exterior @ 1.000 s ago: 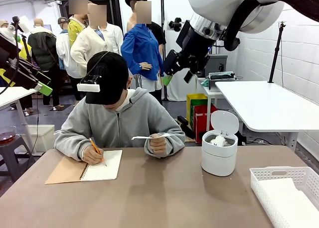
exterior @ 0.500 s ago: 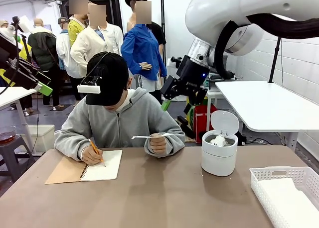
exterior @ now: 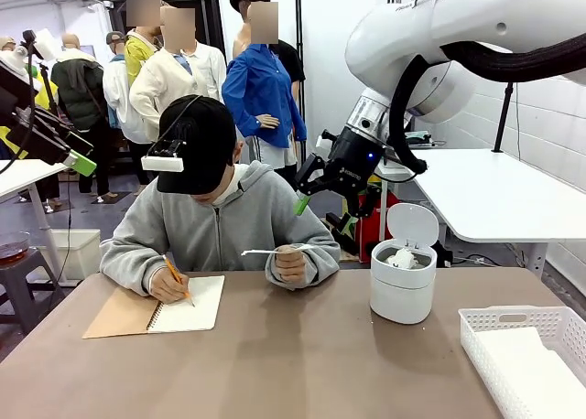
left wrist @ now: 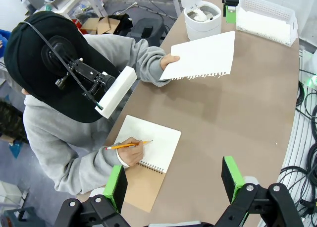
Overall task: Sort the paper based on its condition.
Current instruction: If a person hands you a paper, place it in the Organizing basket , and if it's crumpled, put it in the Trash can.
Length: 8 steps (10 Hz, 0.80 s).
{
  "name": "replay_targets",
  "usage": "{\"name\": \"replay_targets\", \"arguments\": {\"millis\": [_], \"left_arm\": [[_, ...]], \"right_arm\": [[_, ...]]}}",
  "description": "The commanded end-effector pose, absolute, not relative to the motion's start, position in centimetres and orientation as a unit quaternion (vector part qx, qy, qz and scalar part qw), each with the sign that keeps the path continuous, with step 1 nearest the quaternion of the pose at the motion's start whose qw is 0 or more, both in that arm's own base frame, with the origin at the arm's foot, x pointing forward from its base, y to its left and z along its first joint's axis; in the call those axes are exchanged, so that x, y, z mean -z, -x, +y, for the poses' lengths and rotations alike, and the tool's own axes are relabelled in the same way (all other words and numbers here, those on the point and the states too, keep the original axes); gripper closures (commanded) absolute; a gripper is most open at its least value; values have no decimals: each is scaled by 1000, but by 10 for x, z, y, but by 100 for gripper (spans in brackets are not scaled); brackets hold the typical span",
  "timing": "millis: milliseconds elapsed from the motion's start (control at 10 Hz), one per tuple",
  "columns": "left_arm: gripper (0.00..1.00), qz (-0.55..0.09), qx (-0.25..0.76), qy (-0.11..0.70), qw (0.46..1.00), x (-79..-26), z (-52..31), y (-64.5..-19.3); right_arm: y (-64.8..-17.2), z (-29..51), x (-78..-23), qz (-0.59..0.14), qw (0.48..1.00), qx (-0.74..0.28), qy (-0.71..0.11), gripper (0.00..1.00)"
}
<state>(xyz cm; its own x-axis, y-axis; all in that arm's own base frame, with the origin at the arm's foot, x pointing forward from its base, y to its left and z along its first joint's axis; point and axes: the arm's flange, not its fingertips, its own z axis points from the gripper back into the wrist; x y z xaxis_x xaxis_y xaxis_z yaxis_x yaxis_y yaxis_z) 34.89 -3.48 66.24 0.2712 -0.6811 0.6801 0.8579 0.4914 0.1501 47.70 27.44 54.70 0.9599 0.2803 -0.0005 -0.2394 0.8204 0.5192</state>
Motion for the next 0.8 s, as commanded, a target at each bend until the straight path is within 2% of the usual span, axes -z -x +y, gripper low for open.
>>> {"name": "replay_targets", "arguments": {"millis": [0, 400, 700], "left_arm": [[0, -356, 492, 134, 783, -660, -33, -348], [0, -356, 492, 134, 783, -660, -33, -348], [0, -356, 492, 134, 783, -660, -33, -348]], "right_arm": [[-474, 275, -553, 27, 951, -156, -264, 0], [-474, 277, -553, 32, 952, -146, -266, 0], [-478, 282, -531, 81, 933, -134, -324, 0]]}}
